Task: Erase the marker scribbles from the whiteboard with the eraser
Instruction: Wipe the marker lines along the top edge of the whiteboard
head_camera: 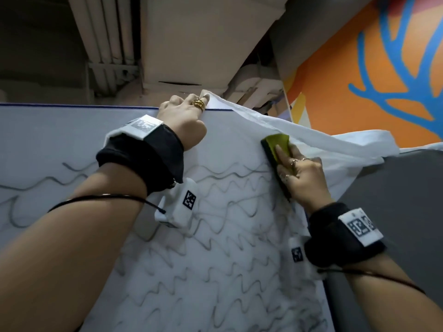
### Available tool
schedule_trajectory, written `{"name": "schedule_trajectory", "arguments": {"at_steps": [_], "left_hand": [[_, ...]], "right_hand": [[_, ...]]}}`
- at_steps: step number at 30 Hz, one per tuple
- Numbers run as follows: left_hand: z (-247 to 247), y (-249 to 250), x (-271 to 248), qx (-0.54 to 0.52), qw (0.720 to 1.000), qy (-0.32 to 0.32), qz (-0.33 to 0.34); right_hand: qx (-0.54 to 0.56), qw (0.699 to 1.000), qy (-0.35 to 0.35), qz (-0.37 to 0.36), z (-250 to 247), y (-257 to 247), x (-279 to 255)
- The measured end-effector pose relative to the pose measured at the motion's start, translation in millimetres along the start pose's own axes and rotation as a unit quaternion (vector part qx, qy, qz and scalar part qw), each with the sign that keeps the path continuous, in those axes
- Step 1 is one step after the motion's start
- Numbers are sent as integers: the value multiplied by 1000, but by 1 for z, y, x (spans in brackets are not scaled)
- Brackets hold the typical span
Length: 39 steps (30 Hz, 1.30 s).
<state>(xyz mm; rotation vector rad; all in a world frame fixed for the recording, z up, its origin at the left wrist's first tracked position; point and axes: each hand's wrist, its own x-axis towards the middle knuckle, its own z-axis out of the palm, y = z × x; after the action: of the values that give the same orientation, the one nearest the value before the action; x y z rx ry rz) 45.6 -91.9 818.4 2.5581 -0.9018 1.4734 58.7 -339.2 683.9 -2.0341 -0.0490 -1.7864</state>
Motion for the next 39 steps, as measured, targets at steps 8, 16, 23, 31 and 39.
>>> {"name": "schedule_trajectory", "arguments": {"at_steps": [8, 16, 23, 31, 39], "left_hand": [[-3, 3, -1, 12, 1000, -10, -8], [-16, -2, 2, -45, 996, -66, -46], [-40, -70, -60, -27, 998, 14, -49], [-62, -123, -93, 63, 983, 7, -170], [-56, -112, -92, 62, 983, 29, -172]], "right_hand": [[0, 1000, -4, -20, 13, -9, -24], [-10, 1000, -17, 7, 11, -57, -13], [-17, 992, -19, -127, 17, -123, -48], [30, 990, -87, -109, 47, -200, -39], [42, 998, -33, -43, 31, -140, -21]]}}
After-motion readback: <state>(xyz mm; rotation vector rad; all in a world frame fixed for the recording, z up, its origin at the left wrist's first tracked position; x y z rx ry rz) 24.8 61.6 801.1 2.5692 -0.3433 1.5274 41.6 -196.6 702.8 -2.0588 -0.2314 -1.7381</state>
